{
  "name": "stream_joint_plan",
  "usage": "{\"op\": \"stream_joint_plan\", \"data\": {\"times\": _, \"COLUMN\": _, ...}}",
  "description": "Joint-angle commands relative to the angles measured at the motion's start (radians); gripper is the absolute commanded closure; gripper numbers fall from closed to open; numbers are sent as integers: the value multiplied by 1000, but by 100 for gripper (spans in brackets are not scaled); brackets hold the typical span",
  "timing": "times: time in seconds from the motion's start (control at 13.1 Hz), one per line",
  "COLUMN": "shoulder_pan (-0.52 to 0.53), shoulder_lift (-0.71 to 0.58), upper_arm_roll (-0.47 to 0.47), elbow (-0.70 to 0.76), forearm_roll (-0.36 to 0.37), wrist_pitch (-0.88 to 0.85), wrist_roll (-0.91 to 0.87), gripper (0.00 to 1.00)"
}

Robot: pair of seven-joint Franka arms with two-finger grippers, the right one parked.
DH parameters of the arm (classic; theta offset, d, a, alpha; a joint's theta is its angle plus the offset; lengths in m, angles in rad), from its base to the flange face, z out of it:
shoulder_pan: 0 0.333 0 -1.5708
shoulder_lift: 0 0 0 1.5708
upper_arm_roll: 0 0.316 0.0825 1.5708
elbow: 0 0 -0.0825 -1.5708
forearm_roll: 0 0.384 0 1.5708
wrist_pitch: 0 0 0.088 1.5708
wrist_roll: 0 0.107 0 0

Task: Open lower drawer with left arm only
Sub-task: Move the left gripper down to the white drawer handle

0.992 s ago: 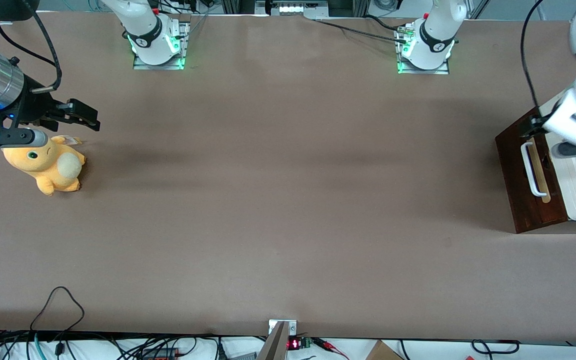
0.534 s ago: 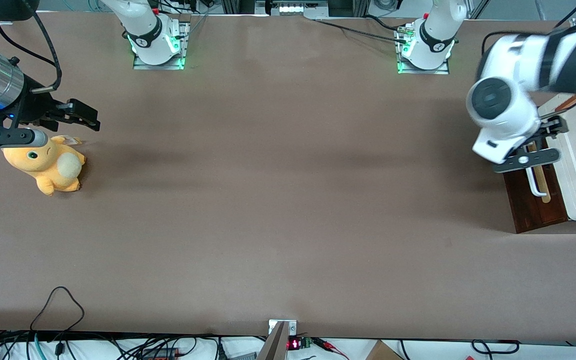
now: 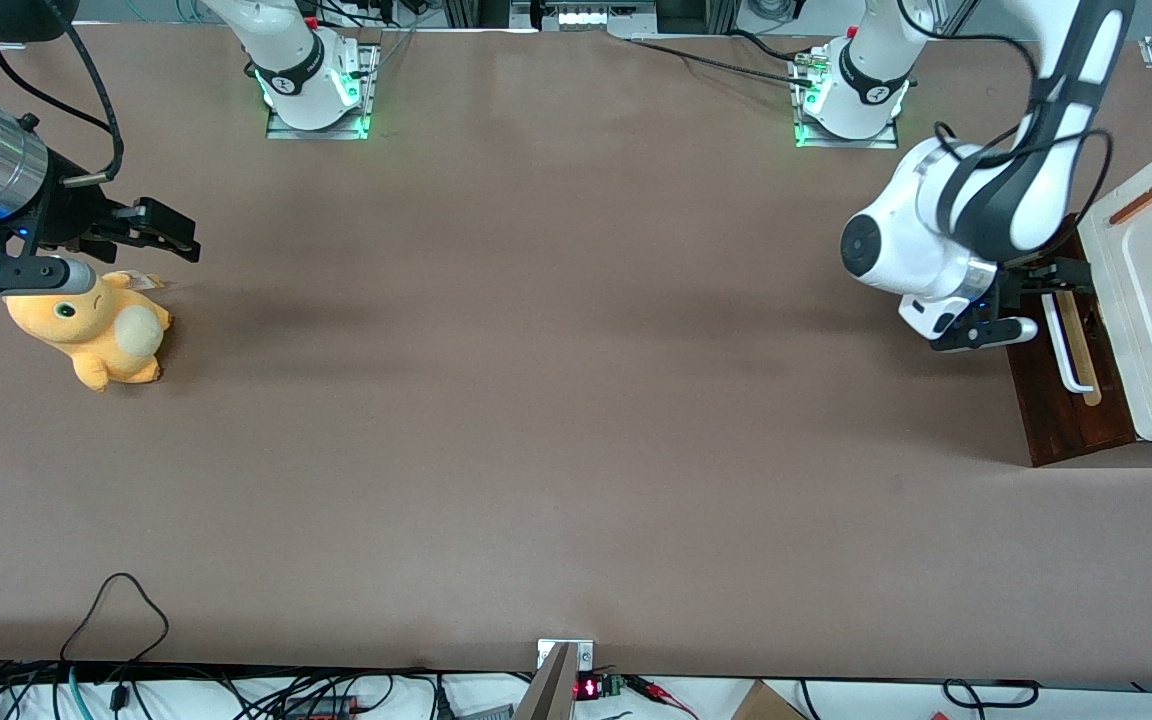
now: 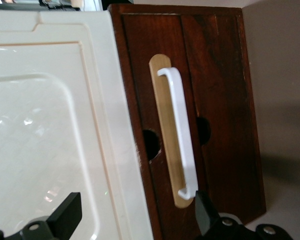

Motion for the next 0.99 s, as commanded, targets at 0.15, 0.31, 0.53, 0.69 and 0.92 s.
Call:
{"op": "stream_joint_plan", "data": {"times": 0.15, "shoulder_pan": 3, "shoulder_lift": 146, "upper_arm_roll": 19, "elbow": 19, "forearm_roll": 146, "wrist_pitch": 0, "wrist_roll": -171, "gripper": 0}}
{"op": "stream_joint_plan", "data": {"times": 0.31, "shoulder_pan": 3, "shoulder_lift": 205, "upper_arm_roll": 52, "elbow": 21, "forearm_roll": 254, "wrist_pitch": 1, "wrist_roll": -256, "gripper": 0}}
{"op": "stream_joint_plan", "data": {"times": 0.53, "shoulder_pan": -9, "shoulder_lift": 229, "upper_arm_roll": 108, "elbow": 21, "forearm_roll": 337, "wrist_pitch": 0, "wrist_roll": -299, "gripper": 0}}
{"op": "stream_joint_plan", "data": {"times": 0.69, "shoulder_pan": -9, "shoulder_lift": 240, "upper_arm_roll": 123, "elbow": 21, "forearm_roll": 359, "wrist_pitch": 1, "wrist_roll": -302, "gripper": 1}}
{"op": "stream_joint_plan", "data": {"times": 0.92, "shoulder_pan": -12, "shoulder_lift": 243, "upper_arm_roll": 125, "elbow": 21, "forearm_roll": 361, "wrist_pitch": 1, "wrist_roll": -318, "gripper": 12}}
